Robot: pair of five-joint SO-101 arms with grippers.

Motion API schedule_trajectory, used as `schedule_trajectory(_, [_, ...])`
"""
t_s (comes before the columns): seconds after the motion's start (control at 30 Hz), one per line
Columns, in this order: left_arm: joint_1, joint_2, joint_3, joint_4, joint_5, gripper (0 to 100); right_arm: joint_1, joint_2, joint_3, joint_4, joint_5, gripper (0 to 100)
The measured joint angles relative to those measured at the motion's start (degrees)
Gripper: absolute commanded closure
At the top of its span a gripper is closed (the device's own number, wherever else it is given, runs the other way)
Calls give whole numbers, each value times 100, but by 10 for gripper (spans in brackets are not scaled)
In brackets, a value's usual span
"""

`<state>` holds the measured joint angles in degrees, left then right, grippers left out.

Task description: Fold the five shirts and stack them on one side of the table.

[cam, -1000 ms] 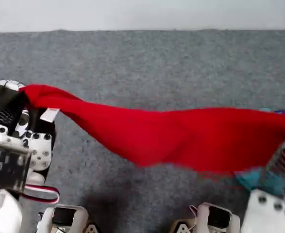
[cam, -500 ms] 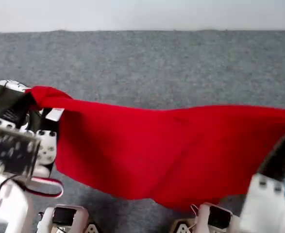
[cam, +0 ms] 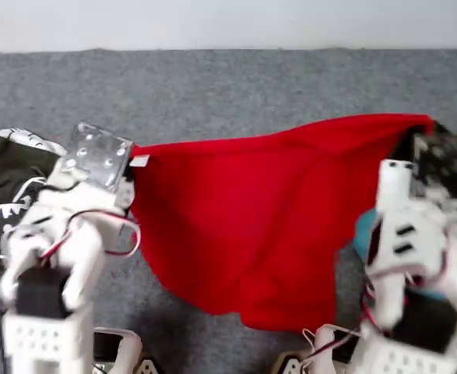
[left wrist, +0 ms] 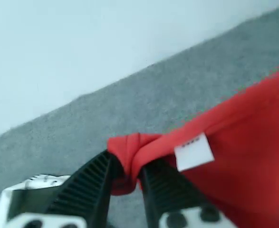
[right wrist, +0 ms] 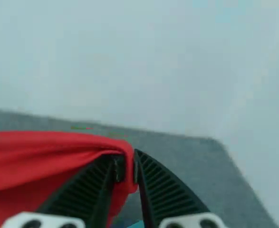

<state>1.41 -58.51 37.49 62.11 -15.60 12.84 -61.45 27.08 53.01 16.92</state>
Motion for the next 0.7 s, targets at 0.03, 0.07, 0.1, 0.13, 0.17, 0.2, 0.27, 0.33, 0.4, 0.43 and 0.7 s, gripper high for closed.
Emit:
schedule_trajectory(0.03, [0,9,211,-211,0,985,-62,18,149,-62,0,988])
schedule_trajectory(0.07, [-18,18,264,-273,0,985,-114,18,202,-105,0,988])
schedule_trajectory(0.1, [-62,9,264,-273,0,985,-158,-9,220,-158,0,988])
schedule_trajectory(0.13, [-123,9,193,-211,0,985,-167,-26,220,-193,0,988])
schedule_trajectory(0.17, [-176,9,53,-97,0,985,-185,-35,229,-211,0,988])
schedule_trajectory(0.2, [-202,9,-158,88,0,985,-185,-35,264,-229,0,988])
schedule_trajectory(0.27, [-237,9,-738,510,0,985,-185,-35,273,-237,0,988])
schedule_trajectory(0.33, [-273,9,-1292,905,0,985,-193,-53,290,-237,0,988])
schedule_trajectory(0.4, [-290,9,-1705,1204,0,985,-193,-44,290,-237,0,988])
schedule_trajectory(0.43, [-290,18,-1864,1380,0,985,-193,-44,290,-237,0,988])
schedule_trajectory(0.7, [-290,343,-1793,1688,-141,984,-193,-44,299,-237,0,988])
